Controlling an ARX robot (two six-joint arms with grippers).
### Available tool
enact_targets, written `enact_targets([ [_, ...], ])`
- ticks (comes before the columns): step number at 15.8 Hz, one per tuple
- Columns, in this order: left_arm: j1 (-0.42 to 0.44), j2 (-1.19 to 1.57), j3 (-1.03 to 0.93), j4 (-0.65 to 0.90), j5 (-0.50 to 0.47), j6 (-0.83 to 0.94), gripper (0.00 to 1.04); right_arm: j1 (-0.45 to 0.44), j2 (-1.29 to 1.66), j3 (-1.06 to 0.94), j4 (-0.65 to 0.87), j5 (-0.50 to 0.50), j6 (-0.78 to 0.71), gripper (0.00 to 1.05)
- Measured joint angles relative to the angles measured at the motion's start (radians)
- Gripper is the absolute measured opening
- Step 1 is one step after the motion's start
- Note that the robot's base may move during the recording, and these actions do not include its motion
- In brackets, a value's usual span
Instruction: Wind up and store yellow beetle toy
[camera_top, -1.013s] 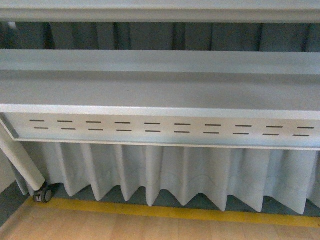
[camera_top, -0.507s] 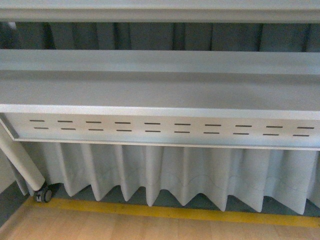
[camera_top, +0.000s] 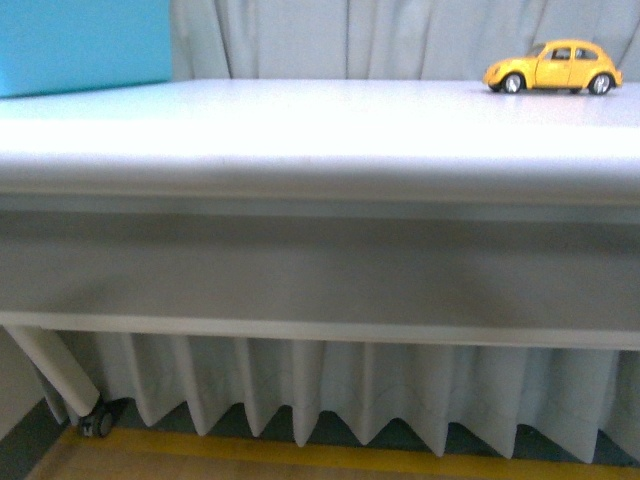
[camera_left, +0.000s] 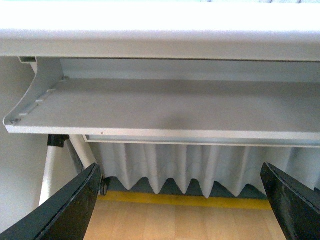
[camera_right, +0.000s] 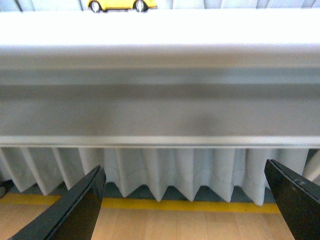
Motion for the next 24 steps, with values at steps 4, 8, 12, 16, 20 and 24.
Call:
enact_targets([
  [4,0.0,0.0,0.0,-0.001,-0.002,0.0,0.98,0.0,0.0,0.0,0.001,0.0,0.0,0.98],
  [8,0.0,0.0,0.0,0.0,0.0,0.0,0.98,0.0,0.0,0.0,-0.001,0.0,0.0,0.98],
  [12,0.0,0.0,0.0,-0.001,0.0,0.0,0.98,0.0,0.0,0.0,0.0,0.0,0.0,0.98],
  [16,0.0,0.0,0.0,-0.001,-0.001,0.0,0.98,0.0,0.0,0.0,0.001,0.0,0.0,0.98],
  [20,0.0,0.0,0.0,0.003,0.001,0.001,0.98,0.0,0.0,0.0,0.005,0.0,0.001,0.98],
  [24,0.0,0.0,0.0,0.0,0.0,0.0,0.98,0.0,0.0,0.0,0.001,0.0,0.001,0.98],
])
